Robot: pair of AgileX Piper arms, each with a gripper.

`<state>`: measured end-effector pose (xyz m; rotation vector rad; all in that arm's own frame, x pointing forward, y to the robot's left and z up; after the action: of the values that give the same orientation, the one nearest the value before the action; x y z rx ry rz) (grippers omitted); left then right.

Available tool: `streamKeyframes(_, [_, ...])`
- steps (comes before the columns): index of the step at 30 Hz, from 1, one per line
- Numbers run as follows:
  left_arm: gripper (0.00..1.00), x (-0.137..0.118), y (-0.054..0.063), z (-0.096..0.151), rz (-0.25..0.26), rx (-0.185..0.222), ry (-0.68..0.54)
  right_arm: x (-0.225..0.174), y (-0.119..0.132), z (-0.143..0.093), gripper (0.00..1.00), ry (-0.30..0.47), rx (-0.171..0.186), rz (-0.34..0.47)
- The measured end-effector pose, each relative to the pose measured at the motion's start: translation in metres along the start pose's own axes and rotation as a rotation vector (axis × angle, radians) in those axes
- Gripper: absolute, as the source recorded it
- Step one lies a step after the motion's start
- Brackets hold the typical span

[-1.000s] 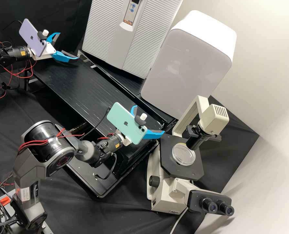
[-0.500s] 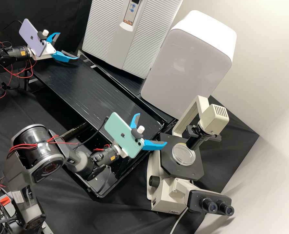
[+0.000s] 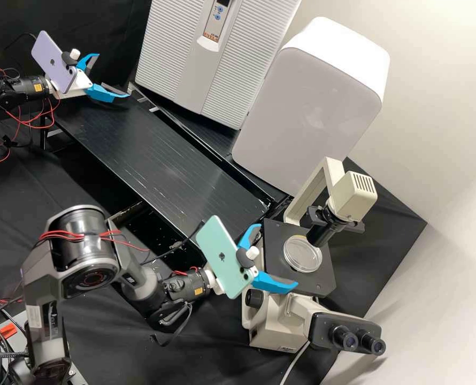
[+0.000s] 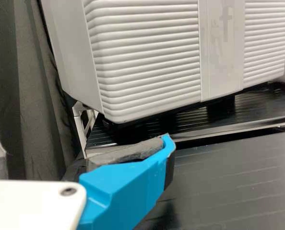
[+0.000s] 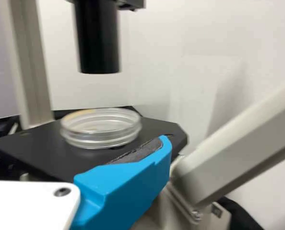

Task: Place the petri dish on the bench

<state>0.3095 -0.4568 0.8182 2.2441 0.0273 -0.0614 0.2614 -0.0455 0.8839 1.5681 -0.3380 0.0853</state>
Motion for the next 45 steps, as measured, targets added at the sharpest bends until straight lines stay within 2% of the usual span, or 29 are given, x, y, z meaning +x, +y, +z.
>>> streamKeyframes(14, [1.00, 0.000, 0.000, 0.000, 0.000, 0.000, 0.000, 0.037, -0.004, 0.007, 1.00, -0.023, -0.018, 0.010])
streamKeyframes(18, [1.00, 0.000, 0.000, 0.000, 0.000, 0.000, 0.000, 0.047, -0.012, 0.005, 1.00, -0.019, -0.051, -0.008])
streamKeyframes(34, [1.00, 0.000, 0.000, 0.000, 0.000, 0.000, 0.000, 0.063, -0.019, 0.007, 1.00, -0.012, -0.056, -0.021])
streamKeyframes(39, [1.00, 0.000, 0.000, 0.000, 0.000, 0.000, 0.000, 0.063, -0.016, 0.011, 1.00, -0.024, -0.058, -0.015])
streamKeyframes(45, [1.00, 0.000, 0.000, 0.000, 0.000, 0.000, 0.000, 0.053, 0.005, 0.016, 1.00, -0.054, -0.069, 0.027])
